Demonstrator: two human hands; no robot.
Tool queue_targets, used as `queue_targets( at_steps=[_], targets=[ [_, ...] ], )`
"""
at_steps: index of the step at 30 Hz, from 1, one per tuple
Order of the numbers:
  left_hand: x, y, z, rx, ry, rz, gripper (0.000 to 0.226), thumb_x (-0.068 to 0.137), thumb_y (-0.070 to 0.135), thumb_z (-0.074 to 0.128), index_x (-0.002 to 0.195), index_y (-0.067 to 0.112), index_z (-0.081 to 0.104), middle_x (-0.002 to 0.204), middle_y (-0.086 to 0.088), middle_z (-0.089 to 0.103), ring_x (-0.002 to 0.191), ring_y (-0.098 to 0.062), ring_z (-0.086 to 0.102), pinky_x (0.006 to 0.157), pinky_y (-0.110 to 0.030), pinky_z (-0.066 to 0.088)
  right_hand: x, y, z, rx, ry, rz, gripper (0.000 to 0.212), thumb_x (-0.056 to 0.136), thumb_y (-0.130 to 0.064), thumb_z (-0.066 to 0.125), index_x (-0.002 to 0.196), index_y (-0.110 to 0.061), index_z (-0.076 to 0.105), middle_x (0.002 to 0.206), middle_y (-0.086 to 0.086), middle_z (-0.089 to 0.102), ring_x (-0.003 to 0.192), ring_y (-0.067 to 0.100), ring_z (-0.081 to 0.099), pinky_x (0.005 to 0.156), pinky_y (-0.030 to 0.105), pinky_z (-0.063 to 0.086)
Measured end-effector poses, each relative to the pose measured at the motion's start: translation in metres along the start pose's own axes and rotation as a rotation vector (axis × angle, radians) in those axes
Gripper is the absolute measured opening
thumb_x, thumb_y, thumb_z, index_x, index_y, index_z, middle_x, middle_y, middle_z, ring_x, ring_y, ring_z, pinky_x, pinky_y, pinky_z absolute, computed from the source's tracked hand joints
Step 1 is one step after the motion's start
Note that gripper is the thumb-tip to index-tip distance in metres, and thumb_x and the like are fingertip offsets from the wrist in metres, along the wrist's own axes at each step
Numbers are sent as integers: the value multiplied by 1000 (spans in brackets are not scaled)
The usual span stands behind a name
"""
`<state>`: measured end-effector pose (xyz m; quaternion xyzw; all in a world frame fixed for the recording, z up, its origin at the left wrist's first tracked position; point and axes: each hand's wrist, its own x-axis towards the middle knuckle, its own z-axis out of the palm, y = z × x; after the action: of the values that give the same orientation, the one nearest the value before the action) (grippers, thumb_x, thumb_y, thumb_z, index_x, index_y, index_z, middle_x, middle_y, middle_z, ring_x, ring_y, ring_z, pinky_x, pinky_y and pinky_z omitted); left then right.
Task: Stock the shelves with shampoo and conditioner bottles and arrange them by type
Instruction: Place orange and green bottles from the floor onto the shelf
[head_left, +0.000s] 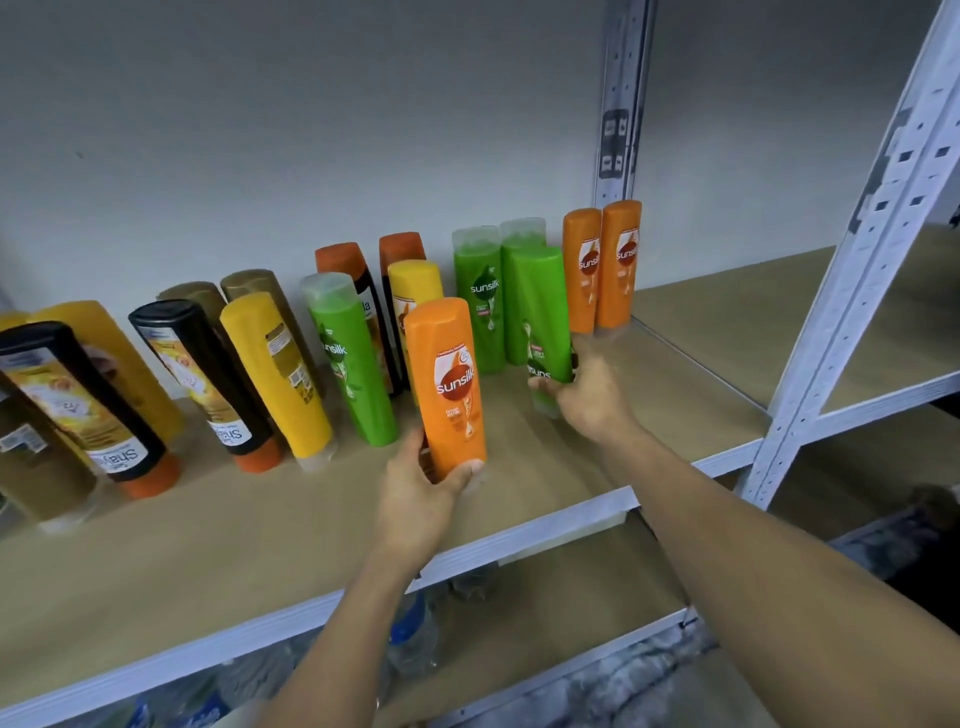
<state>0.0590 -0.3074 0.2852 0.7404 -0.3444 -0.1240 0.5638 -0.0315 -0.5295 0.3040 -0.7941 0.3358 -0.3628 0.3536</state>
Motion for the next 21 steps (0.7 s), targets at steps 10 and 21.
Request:
queue_targets(
  at_steps=[10, 21],
  targets=[
    [33, -7, 25, -1, 35, 24, 55, 82, 24, 82, 127, 34, 53, 106, 28, 60, 96, 9, 58, 81, -22, 49, 45, 45, -22, -17, 113, 43, 63, 81, -30, 85, 134, -17, 54, 123, 7, 70, 110, 29, 66, 94, 47, 55],
    [55, 4, 54, 9, 83, 35, 49, 85, 24, 81, 122, 37, 52, 103, 30, 57, 92, 9, 56, 74, -14, 43, 62, 73, -22, 2, 172, 53, 65, 83, -32, 83, 138, -17, 51, 123, 6, 69, 111, 28, 65, 95, 44, 54]
  ],
)
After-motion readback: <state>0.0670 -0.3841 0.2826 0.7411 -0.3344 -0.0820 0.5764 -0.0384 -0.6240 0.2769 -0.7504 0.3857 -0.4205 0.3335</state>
